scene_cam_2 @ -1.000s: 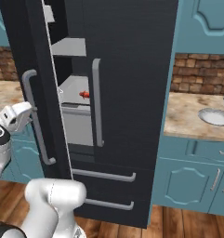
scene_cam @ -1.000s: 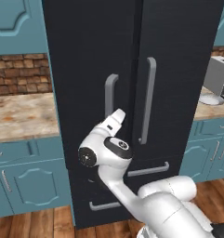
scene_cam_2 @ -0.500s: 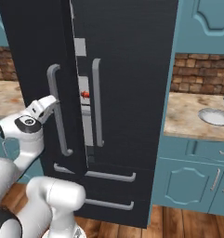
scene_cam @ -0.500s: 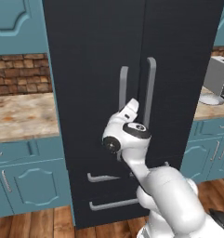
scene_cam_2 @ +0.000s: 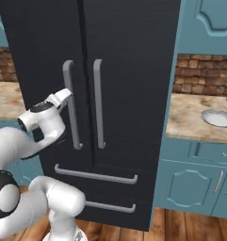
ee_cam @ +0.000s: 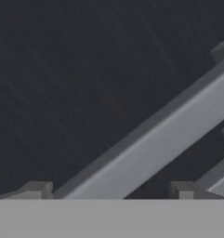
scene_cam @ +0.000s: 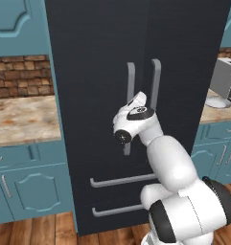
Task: Place the fish on the counter behind the older fish on the same shelf of the fridge to maintain FIFO order. Close the fridge door when finished.
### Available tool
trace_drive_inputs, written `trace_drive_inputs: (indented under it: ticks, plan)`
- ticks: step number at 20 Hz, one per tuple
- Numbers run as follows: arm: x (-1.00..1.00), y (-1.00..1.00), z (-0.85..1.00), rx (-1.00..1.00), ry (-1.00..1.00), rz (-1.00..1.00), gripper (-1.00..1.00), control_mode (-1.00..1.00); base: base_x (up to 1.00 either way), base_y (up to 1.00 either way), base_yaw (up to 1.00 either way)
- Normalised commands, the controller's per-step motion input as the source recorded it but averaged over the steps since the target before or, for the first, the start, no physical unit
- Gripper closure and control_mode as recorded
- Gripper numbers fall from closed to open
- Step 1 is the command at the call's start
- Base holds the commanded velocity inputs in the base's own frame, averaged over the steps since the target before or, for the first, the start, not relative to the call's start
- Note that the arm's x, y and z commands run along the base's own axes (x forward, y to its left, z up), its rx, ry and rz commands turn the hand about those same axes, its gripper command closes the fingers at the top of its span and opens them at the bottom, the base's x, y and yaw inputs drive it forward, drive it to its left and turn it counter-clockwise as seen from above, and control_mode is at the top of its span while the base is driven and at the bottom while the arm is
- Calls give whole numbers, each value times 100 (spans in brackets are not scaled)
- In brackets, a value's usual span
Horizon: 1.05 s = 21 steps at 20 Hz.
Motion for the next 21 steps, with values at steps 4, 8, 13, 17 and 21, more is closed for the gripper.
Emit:
trace_drive_inputs:
  ticks: [4, 8, 13, 17, 21]
  plan:
    - [58, -13, 7, 0, -3, 0, -100, -100, 0, 0, 0]
    - [61, -8, 3, 0, -1, 0, -100, -100, 0, 0, 0]
    - [85, 0, 0, 0, 0, 0, -100, -100, 0, 0, 0]
    - [82, 0, 0, 0, 0, 0, -100, -100, 0, 0, 0]
    - [79, 0, 0, 0, 2, 0, -100, -100, 0, 0, 0]
